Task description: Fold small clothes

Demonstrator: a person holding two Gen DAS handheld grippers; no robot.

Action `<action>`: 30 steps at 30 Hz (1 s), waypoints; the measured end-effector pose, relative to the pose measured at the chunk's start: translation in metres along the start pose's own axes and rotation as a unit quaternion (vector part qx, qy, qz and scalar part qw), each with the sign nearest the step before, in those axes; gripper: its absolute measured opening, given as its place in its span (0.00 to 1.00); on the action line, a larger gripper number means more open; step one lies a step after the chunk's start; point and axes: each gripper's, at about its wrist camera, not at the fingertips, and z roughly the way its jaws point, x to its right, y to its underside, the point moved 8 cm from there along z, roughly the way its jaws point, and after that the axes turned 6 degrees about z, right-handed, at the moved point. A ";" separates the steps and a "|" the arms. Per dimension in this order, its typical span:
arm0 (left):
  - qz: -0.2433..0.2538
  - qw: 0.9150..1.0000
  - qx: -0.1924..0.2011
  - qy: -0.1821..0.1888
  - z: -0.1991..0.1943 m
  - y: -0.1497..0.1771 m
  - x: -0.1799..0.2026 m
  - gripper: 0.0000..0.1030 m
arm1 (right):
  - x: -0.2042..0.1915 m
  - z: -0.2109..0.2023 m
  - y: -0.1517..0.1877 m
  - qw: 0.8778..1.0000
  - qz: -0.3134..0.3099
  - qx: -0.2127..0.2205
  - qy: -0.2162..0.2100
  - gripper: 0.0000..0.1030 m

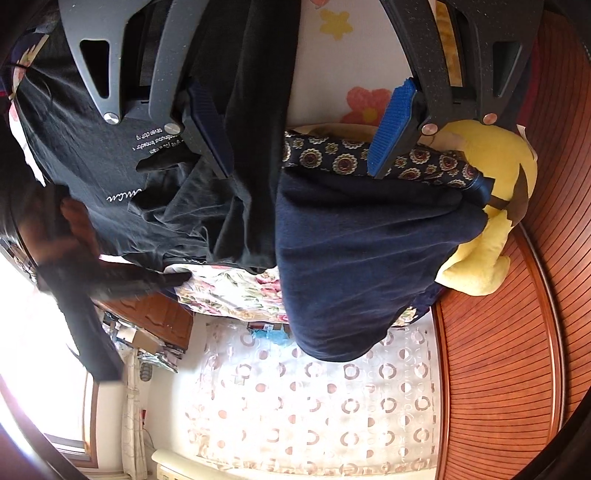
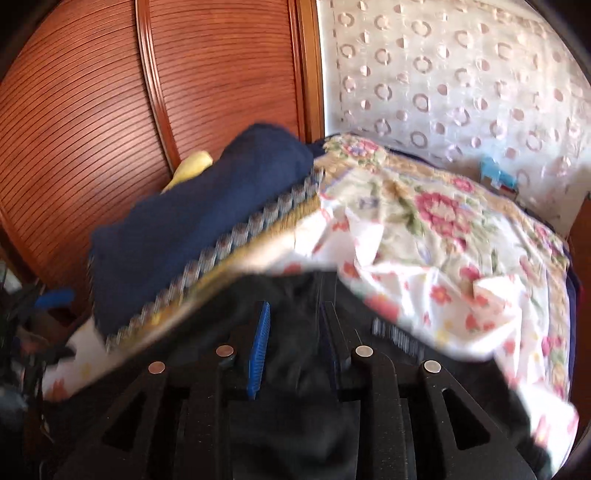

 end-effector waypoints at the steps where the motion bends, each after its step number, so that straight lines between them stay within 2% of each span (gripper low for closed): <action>1: 0.001 1.000 0.000 0.001 0.000 0.000 0.001 0.73 | -0.003 -0.002 0.014 1.000 0.002 -0.008 -0.004 0.27; 6: 0.004 1.000 0.000 0.005 0.001 -0.001 0.006 0.74 | -0.030 -0.018 0.057 0.999 -0.002 -0.032 -0.029 0.27; 10: 0.006 1.000 -0.001 0.007 0.000 0.000 0.010 0.73 | -0.055 -0.023 0.078 0.997 -0.010 -0.050 -0.059 0.27; 20: 0.004 1.000 -0.005 0.006 -0.002 0.007 0.011 0.74 | -0.057 -0.005 0.093 0.994 -0.026 -0.091 -0.055 0.27; 21: 0.004 1.000 -0.006 0.004 -0.002 0.008 0.011 0.73 | -0.058 -0.002 0.093 0.994 -0.026 -0.096 -0.054 0.23; 23: 0.003 1.000 -0.007 0.003 -0.003 0.009 0.011 0.74 | -0.057 0.001 0.096 0.993 -0.031 -0.095 -0.058 0.07; 25: 0.002 1.000 -0.008 0.003 -0.003 0.009 0.011 0.74 | -0.059 -0.007 0.097 0.993 -0.031 -0.089 -0.064 0.03; 30: 0.004 1.000 -0.007 0.004 -0.004 0.009 0.013 0.74 | -0.062 -0.045 0.103 0.993 -0.020 -0.069 -0.093 0.02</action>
